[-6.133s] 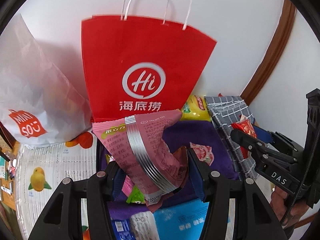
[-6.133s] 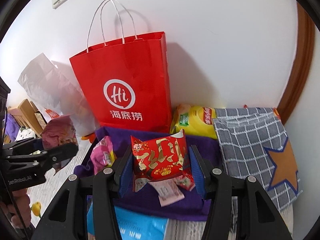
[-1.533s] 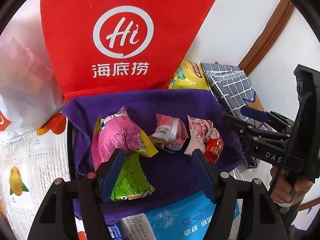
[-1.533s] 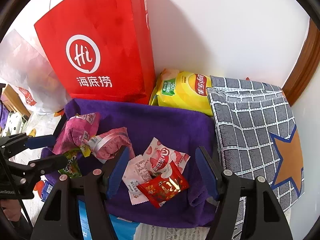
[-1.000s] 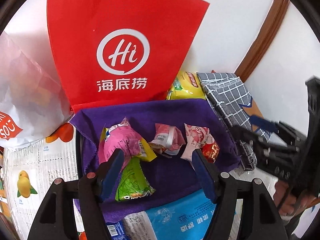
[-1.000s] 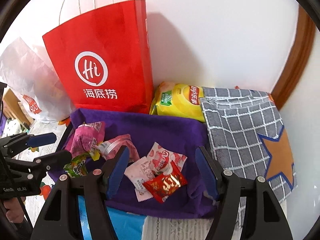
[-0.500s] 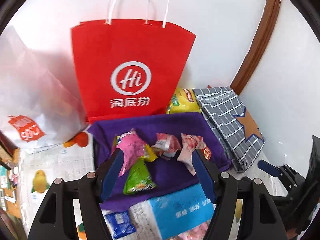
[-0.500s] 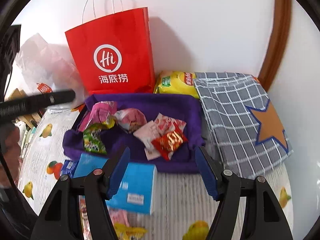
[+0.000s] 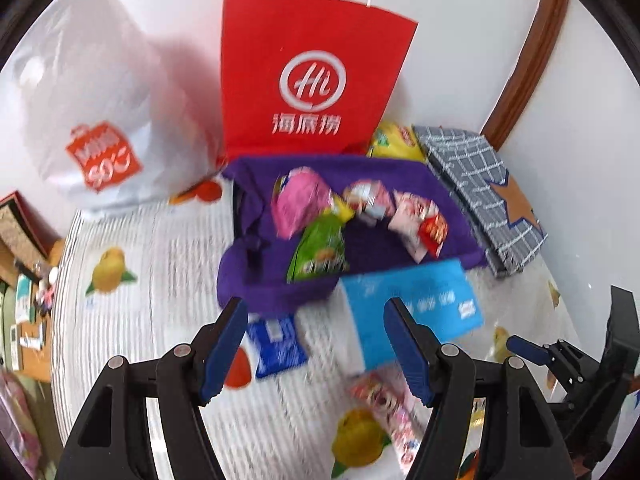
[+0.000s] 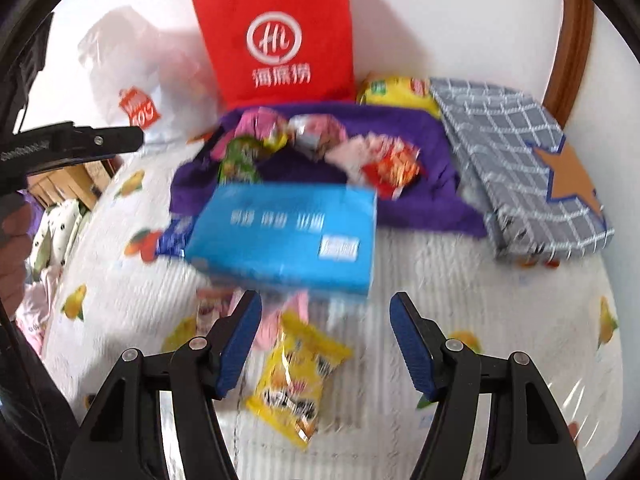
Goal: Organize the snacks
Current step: 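Grasp the blue snack packet with left tool while right tool grasps yellow chips bag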
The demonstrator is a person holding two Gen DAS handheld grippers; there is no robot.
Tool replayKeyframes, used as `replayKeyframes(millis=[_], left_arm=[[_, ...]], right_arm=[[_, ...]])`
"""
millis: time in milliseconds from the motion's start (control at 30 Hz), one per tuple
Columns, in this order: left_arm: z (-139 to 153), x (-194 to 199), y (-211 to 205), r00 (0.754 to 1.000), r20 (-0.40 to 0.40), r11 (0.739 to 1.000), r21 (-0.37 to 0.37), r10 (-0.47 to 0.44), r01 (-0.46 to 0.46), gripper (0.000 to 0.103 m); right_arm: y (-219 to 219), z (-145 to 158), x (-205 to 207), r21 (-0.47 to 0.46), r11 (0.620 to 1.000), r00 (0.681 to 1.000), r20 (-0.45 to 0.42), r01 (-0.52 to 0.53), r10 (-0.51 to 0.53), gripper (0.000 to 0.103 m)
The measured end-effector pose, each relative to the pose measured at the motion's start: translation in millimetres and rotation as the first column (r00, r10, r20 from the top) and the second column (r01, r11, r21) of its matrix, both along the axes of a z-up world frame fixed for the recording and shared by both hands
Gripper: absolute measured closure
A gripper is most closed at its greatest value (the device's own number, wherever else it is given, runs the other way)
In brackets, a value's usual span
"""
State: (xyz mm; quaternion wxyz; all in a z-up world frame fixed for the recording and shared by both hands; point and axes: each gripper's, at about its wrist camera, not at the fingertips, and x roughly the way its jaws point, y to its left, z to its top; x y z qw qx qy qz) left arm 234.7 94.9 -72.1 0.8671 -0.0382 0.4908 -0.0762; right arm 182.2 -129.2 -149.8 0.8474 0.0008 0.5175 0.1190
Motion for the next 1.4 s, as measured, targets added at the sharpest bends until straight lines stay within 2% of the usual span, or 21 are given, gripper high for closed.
replayKeyframes(millis=[233,300,333,533,633,867,967,1067,1133,1167,1200,1233,1300,1400], left_arm=[[-27,-40,11,0.999,-0.049,1.000,0.016,0.017,-0.016,0.034],[-35,-48,16,0.997,-0.066,1.000,0.005,0.030,-0.030,0.034],[-41,-53,20,0.996,-0.077,0.999,0.006,0.041,-0.041,0.034],[-64,-62,39,0.986,-0.118,0.993,0.022,0.119,-0.118,0.034],[-68,-55,38,0.984,-0.109,0.990,0.035,0.140,-0.137,0.035],[-80,-18,11,0.992,-0.069,0.991,0.088,0.107,-0.101,0.034],[-94,3,1,0.991,-0.085,0.990,0.109,0.103,-0.093,0.034],[-107,17,-2,0.985,-0.096,0.984,0.118,0.142,-0.131,0.035],[-115,22,-2,0.982,-0.110,0.983,0.119,0.156,-0.143,0.038],[-117,22,0,0.982,-0.110,0.987,0.074,0.150,-0.143,0.046],[-116,20,1,0.982,-0.096,0.986,0.064,0.160,-0.154,0.058],[-116,18,0,0.982,-0.088,0.983,0.093,0.169,-0.161,0.061],[-115,14,-3,0.986,-0.090,0.985,0.114,0.142,-0.131,0.062],[-112,-1,-4,0.988,-0.091,0.988,0.097,0.128,-0.119,0.063]], right_arm=[[9,-37,-19,0.009,1.000,0.997,-0.078,0.006,-0.005,0.040],[13,-47,-21,0.002,1.000,0.995,-0.101,0.001,-0.001,0.044],[14,-52,-22,0.007,1.000,0.994,-0.108,-0.001,0.002,0.051],[7,-43,-30,0.000,1.000,0.999,-0.046,-0.007,0.007,0.061],[-7,-35,-33,0.019,1.000,1.000,-0.016,0.012,-0.011,0.061],[-42,-30,-29,-0.026,0.997,0.996,0.045,0.074,-0.073,0.061],[-51,-34,-26,-0.065,0.993,0.993,0.066,0.099,-0.095,0.061],[-58,-40,-24,-0.066,0.992,0.992,0.078,0.104,-0.099,0.061],[-62,-43,-22,-0.053,0.992,0.991,0.086,0.111,-0.107,0.061],[-63,-45,-20,-0.046,0.992,0.990,0.087,0.115,-0.111,0.061],[-65,-47,-17,-0.040,0.992,0.989,0.088,0.119,-0.115,0.061],[-66,-48,-16,-0.039,0.992,0.989,0.089,0.123,-0.119,0.061],[-67,-51,-13,-0.040,0.991,0.987,0.097,0.128,-0.124,0.061],[-66,-55,-7,-0.040,0.992,0.987,0.115,0.122,-0.116,0.061]])
